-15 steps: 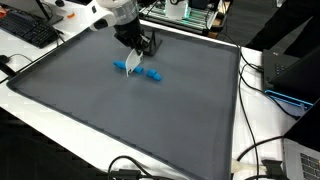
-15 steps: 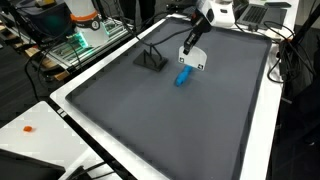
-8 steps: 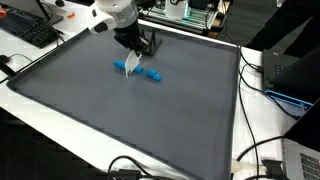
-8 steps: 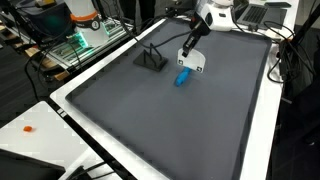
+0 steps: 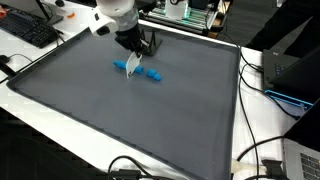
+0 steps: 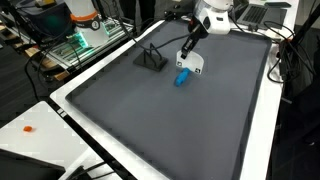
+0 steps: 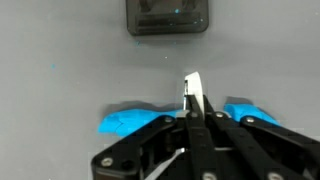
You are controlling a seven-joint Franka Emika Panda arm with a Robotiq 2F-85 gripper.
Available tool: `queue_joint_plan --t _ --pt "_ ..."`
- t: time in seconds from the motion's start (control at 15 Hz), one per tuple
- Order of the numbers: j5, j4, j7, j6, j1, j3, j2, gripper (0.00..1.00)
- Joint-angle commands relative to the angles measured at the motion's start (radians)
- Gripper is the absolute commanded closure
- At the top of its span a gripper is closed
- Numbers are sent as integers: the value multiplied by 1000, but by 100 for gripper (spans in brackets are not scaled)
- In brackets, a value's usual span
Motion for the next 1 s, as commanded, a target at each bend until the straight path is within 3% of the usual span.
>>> queue_joint_plan --t 0.0,0.93 --pt "-25 -36 -6 41 -4 -1 15 99" --pt "27 -60 -40 53 -16 25 2 99"
